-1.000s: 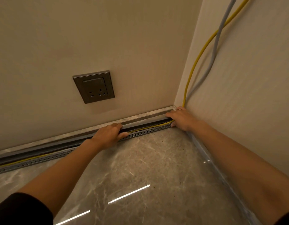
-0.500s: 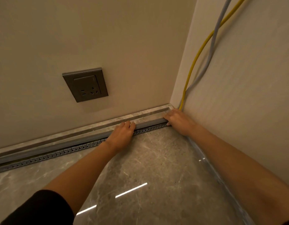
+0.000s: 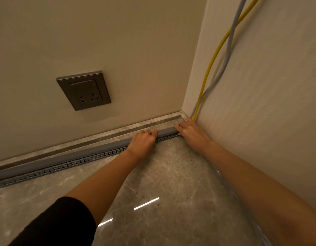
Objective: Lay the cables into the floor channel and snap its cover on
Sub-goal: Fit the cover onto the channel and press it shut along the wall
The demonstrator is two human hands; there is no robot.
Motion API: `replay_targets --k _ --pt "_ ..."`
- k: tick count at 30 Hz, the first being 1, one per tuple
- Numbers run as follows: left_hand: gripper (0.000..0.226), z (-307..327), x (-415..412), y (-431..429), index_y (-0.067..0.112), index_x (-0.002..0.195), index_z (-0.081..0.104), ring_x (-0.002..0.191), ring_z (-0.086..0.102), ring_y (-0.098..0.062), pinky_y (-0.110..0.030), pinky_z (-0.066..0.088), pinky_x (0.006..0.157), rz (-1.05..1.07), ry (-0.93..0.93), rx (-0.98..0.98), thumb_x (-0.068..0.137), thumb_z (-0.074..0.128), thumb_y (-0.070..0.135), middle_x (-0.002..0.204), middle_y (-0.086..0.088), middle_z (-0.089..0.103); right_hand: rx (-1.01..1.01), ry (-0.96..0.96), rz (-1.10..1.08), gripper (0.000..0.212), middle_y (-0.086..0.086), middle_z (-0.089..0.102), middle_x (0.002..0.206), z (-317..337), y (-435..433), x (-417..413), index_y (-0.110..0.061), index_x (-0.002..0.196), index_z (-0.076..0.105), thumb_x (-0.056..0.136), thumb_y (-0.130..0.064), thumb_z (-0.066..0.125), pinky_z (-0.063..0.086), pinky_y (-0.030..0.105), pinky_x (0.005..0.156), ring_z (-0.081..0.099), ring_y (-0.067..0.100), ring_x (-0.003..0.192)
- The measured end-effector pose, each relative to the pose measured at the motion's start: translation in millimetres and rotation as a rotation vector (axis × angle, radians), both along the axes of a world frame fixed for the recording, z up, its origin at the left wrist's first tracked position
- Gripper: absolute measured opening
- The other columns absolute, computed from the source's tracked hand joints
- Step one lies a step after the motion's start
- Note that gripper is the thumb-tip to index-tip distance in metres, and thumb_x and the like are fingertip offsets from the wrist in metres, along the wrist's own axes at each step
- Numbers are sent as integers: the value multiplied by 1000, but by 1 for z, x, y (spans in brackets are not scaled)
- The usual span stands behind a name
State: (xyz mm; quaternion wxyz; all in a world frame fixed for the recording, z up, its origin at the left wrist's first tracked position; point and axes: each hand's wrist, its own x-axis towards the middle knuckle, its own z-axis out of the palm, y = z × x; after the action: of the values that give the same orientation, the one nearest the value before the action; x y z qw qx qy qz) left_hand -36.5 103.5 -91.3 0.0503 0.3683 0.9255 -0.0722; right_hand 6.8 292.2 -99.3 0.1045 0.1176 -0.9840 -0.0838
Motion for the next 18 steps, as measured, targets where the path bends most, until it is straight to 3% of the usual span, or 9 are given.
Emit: replay_targets --k 2,5,8,12,18 --pt "50 -2 2 -1 0 146 15 121 48 -38 -42 42 99 -32 49 -35 100 34 9 135 -22 46 -1 19 9 49 8 75 76 -3 1 1 -3 87 75 42 -2 93 59 42 77 74 25 69" --pt "50 -1 7 -2 -6 146 9 123 46 -41 -47 40 103 -80 109 -89 101 29 5 138 -28 41 14 0 -20 49 9 73 87 1 -2 3 -3 99 72 55 -13 90 51 33 91 71 26 80" --pt "49 -3 10 -2 -12 145 6 121 48 -44 -50 40 103 -118 159 -94 102 24 3 137 -34 40 -10 -208 -81 42 14 59 123 10 -7 -1 -3 127 54 93 -28 52 34 35 109 53 29 117" --pt "48 -6 11 -1 -15 143 6 119 50 -48 -52 42 102 -149 220 -145 102 22 4 134 -39 40 -203 -324 -207 43 22 62 116 24 -14 -20 1 103 64 101 -26 30 44 41 94 58 34 110" --pt "50 -7 10 -3 -13 144 0 120 48 -45 -50 41 101 -171 200 -157 102 21 4 137 -35 38 -159 -292 -277 47 23 62 123 18 -31 -37 0 113 64 104 -26 26 43 42 96 56 36 116"
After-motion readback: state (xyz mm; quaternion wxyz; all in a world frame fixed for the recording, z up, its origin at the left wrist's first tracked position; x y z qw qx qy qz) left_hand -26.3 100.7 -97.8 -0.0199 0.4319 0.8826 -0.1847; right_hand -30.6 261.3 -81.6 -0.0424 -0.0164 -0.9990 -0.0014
